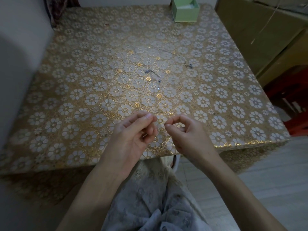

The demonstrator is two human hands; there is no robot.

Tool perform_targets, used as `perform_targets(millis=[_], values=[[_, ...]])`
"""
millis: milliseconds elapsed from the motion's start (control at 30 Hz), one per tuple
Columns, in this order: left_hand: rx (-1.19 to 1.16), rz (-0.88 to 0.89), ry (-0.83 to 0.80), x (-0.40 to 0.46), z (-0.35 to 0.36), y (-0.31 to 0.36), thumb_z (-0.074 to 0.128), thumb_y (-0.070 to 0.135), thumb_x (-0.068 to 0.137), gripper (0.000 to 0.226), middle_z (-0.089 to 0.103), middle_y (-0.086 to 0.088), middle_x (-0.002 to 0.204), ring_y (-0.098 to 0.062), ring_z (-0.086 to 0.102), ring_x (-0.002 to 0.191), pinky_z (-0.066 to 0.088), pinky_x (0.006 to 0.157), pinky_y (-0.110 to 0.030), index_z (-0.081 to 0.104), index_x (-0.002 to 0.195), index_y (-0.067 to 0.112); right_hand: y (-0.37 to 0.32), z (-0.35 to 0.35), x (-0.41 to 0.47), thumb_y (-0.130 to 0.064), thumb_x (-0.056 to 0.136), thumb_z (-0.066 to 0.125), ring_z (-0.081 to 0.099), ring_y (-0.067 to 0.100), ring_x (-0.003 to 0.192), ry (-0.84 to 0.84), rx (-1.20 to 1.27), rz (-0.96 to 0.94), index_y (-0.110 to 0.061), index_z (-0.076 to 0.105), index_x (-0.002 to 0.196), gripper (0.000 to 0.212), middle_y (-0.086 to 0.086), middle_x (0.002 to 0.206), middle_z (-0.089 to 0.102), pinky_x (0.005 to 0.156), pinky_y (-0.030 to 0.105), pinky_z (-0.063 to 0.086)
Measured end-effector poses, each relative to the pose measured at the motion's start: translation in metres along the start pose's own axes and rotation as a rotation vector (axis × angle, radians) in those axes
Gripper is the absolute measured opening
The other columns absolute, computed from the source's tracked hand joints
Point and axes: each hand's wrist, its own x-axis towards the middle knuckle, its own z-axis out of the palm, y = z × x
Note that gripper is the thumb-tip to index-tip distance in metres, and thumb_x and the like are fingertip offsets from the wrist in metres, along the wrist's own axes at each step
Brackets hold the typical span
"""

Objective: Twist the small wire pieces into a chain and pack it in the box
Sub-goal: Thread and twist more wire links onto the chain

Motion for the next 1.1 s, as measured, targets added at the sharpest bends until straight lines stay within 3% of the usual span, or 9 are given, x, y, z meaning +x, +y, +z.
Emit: perform_targets(millis=[133, 300, 467, 600, 700, 800, 867, 1033, 1100], values=[[0.018, -0.019, -0.018, -0.001, 0.0, 0.001, 0.061, 0.016, 0.074, 0.007, 0.051, 0.0, 0.057, -0.007, 0.046, 0.05, 0.033, 0.042, -0.014, 0.063, 0.073, 0.009, 0.0, -0.002, -0.001, -0.01, 0.091, 0.056, 0.024, 0.005, 0.033, -0.033, 0.117, 0.001, -0.013, 0.055, 0.089, 0.004, -0.012, 0.039, 0.032, 0.035, 0.017, 0.021], [0.06, -0.051, -0.06, -0.001, -0.007, 0.006, 0.064, 0.019, 0.073, 0.009, 0.048, 0.002, 0.053, -0.007, 0.041, 0.047, 0.03, 0.044, -0.016, 0.067, 0.073, 0.011, 0.001, -0.009, -0.005, -0.028, 0.076, 0.065, 0.025, 0.006, 0.036, -0.224, 0.113, -0.1, -0.015, 0.063, 0.072, 0.014, -0.007, 0.043, 0.036, 0.036, 0.016, 0.021], [0.157, -0.122, -0.036, -0.001, -0.008, 0.004, 0.06, 0.019, 0.074, 0.014, 0.048, 0.003, 0.052, -0.006, 0.039, 0.047, 0.027, 0.045, -0.017, 0.072, 0.068, 0.016, -0.003, -0.013, -0.006, -0.015, 0.085, 0.064, 0.027, 0.001, 0.037, -0.261, -0.084, -0.182, -0.005, 0.067, 0.076, 0.014, -0.01, 0.043, 0.038, 0.038, 0.012, 0.023], [0.109, -0.145, -0.003, 0.0, -0.007, 0.001, 0.059, 0.016, 0.075, 0.013, 0.06, -0.003, 0.064, -0.005, 0.046, 0.043, 0.035, 0.04, -0.011, 0.07, 0.074, 0.01, 0.001, -0.011, -0.006, -0.022, 0.089, 0.062, 0.026, 0.007, 0.041, -0.347, -0.113, -0.145, -0.016, 0.07, 0.076, 0.017, -0.01, 0.046, 0.037, 0.04, 0.022, 0.019], [0.101, -0.149, -0.028, 0.0, -0.007, 0.002, 0.058, 0.018, 0.075, 0.014, 0.062, -0.006, 0.068, -0.005, 0.037, 0.037, 0.033, 0.036, -0.011, 0.065, 0.08, 0.007, 0.003, -0.008, -0.005, -0.016, 0.091, 0.06, 0.025, 0.005, 0.04, -0.366, -0.13, -0.126, -0.019, 0.069, 0.077, 0.017, -0.013, 0.042, 0.037, 0.041, 0.019, 0.019], [0.216, -0.169, -0.014, 0.001, -0.012, 0.005, 0.061, 0.023, 0.074, 0.016, 0.06, -0.002, 0.061, -0.007, 0.038, 0.043, 0.026, 0.04, -0.015, 0.069, 0.082, 0.012, 0.006, -0.009, -0.004, -0.015, 0.091, 0.059, 0.024, 0.007, 0.041, -0.318, -0.136, -0.107, -0.018, 0.071, 0.082, 0.016, -0.009, 0.045, 0.035, 0.04, 0.02, 0.019], [0.236, -0.164, 0.02, 0.002, -0.015, 0.006, 0.062, 0.022, 0.072, 0.016, 0.057, 0.003, 0.056, -0.005, 0.042, 0.048, 0.032, 0.043, -0.014, 0.071, 0.081, 0.011, 0.008, -0.011, -0.003, -0.017, 0.091, 0.059, 0.025, 0.01, 0.043, -0.276, -0.158, -0.109, -0.018, 0.072, 0.082, 0.016, -0.001, 0.05, 0.036, 0.041, 0.021, 0.019], [0.39, -0.12, 0.045, 0.002, -0.019, 0.005, 0.062, 0.027, 0.069, 0.017, 0.059, 0.001, 0.054, -0.01, 0.057, 0.059, 0.042, 0.077, -0.033, 0.076, 0.069, 0.018, 0.009, -0.018, 0.0, -0.016, 0.091, 0.059, 0.027, 0.013, 0.048, -0.195, -0.27, -0.123, -0.013, 0.072, 0.084, 0.015, 0.012, 0.059, 0.041, 0.041, 0.011, 0.023], [0.367, -0.083, 0.039, 0.001, -0.018, 0.004, 0.061, 0.024, 0.069, 0.016, 0.063, -0.002, 0.056, -0.016, 0.064, 0.07, 0.045, 0.083, -0.033, 0.074, 0.068, 0.014, 0.009, -0.019, 0.0, -0.015, 0.091, 0.058, 0.025, 0.008, 0.044, -0.19, -0.267, -0.119, -0.011, 0.072, 0.085, 0.015, 0.012, 0.058, 0.038, 0.039, 0.008, 0.026]])
